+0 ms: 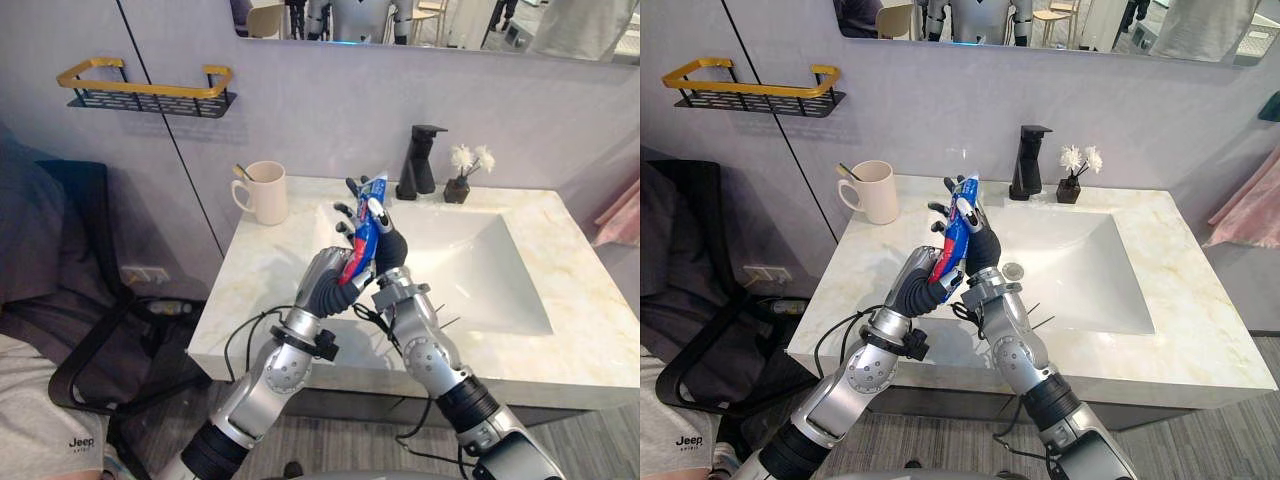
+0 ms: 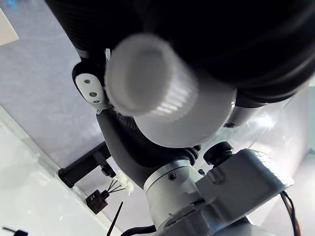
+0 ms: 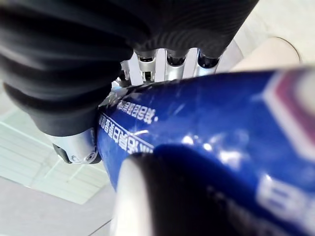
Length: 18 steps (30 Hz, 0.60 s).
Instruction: Organize washtable
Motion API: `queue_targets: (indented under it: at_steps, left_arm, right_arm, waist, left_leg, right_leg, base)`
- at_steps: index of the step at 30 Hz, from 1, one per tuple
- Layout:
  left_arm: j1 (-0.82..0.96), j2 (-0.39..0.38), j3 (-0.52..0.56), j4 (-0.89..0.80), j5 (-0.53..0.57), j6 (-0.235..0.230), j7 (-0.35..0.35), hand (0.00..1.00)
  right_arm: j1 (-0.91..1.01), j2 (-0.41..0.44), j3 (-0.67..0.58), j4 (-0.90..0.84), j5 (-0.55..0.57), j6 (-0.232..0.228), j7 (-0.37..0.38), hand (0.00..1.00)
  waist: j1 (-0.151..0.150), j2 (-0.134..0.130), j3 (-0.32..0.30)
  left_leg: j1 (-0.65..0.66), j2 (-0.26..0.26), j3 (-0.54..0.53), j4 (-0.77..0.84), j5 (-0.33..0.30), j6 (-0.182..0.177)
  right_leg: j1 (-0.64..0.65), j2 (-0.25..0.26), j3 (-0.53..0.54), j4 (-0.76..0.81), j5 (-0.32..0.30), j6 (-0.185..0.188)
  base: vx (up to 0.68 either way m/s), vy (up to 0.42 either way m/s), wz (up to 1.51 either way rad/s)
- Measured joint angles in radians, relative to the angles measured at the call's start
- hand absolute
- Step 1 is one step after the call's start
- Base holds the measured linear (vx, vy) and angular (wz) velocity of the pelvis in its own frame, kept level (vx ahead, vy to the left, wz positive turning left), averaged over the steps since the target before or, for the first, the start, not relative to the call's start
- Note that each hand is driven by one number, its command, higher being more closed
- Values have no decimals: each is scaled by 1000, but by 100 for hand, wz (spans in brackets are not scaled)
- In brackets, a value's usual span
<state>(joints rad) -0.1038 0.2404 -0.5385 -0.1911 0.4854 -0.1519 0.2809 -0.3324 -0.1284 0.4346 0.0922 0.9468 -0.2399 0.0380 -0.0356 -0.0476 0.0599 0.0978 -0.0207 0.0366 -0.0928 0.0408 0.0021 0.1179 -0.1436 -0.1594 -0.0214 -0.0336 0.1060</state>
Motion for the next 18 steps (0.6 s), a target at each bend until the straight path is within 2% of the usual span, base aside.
queue_targets:
  at_steps: [4, 10, 15, 18]
  left_arm:
    - [0, -1, 1, -1, 9, -12, -16, 100]
    - [0, -2, 1, -2, 39, -15, -23, 100]
    - [0, 7, 13, 1, 47, -35, -54, 100]
    - [-1, 41, 19, 6, 47, -55, -65, 100]
  right_arm:
    - [36, 4, -29, -36, -54, -3, -24, 0]
    - [57, 5, -42, -41, -58, -9, -35, 0]
    - [58, -1, -39, -40, -10, 25, -1, 0]
    - [59, -32, -25, -39, 37, 51, 32, 0]
  waist:
    - [-1, 0, 0]
    - [-4, 4, -3]
    - [-3, 12, -17]
    - [-3, 13, -17]
  left_leg:
    - [0, 0, 0, 0, 0, 0]
    - [2, 0, 0, 0, 0, 0]
    - [2, 1, 0, 0, 0, 0]
    - [2, 1, 1, 0, 0, 0]
  right_leg:
    - [0, 0, 0, 0, 0, 0]
    - [1, 1, 1, 1, 0, 0]
    - [1, 1, 1, 1, 0, 0]
    - [1, 1, 1, 2, 0, 0]
  base:
    - [0, 0, 0]
    - [0, 0, 0]
    - [0, 0, 0]
    - [0, 0, 0]
